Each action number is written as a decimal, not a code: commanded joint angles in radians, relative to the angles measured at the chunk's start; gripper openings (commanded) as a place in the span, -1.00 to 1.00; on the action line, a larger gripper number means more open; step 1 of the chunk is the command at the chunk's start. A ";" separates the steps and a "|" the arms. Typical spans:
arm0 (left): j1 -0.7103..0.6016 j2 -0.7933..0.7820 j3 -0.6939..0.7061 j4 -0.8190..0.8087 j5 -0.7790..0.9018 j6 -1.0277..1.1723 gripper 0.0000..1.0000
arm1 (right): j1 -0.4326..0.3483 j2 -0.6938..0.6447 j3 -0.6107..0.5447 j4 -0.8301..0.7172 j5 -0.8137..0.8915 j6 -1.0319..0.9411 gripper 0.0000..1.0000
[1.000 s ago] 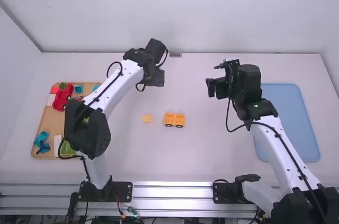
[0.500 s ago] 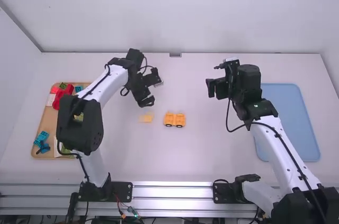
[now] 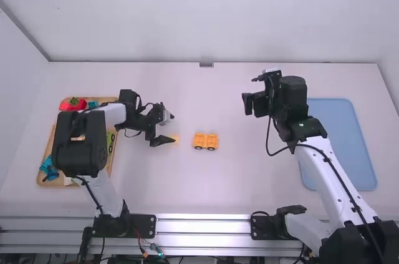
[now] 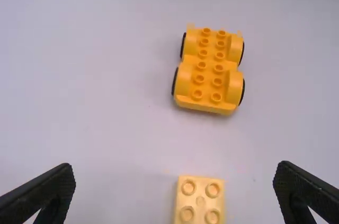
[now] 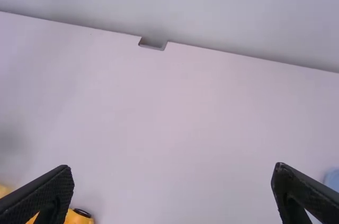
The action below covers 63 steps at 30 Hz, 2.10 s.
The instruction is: Assemble lego blocks to make yellow taxi
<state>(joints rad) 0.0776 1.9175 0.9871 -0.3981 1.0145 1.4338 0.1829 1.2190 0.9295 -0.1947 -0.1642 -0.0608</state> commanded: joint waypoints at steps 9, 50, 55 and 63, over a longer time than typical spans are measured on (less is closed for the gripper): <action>0.008 0.079 -0.112 0.160 0.026 -0.009 0.65 | 0.002 0.002 0.025 -0.001 -0.105 -0.051 0.98; 0.005 0.161 -0.045 0.145 -0.040 0.062 0.15 | 0.001 0.002 -0.003 -0.039 -0.264 -0.288 0.97; 0.036 0.161 -0.046 0.095 -0.036 0.119 0.25 | 0.001 0.002 -0.044 0.032 -0.262 -0.283 0.97; 0.038 0.161 -0.077 0.133 -0.027 0.127 -0.04 | 0.002 0.002 -0.048 0.049 -0.274 -0.280 0.97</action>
<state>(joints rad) 0.1184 2.0609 0.9325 -0.2600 0.9794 1.5463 0.1833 1.2190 0.8906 -0.1520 -0.4210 -0.3401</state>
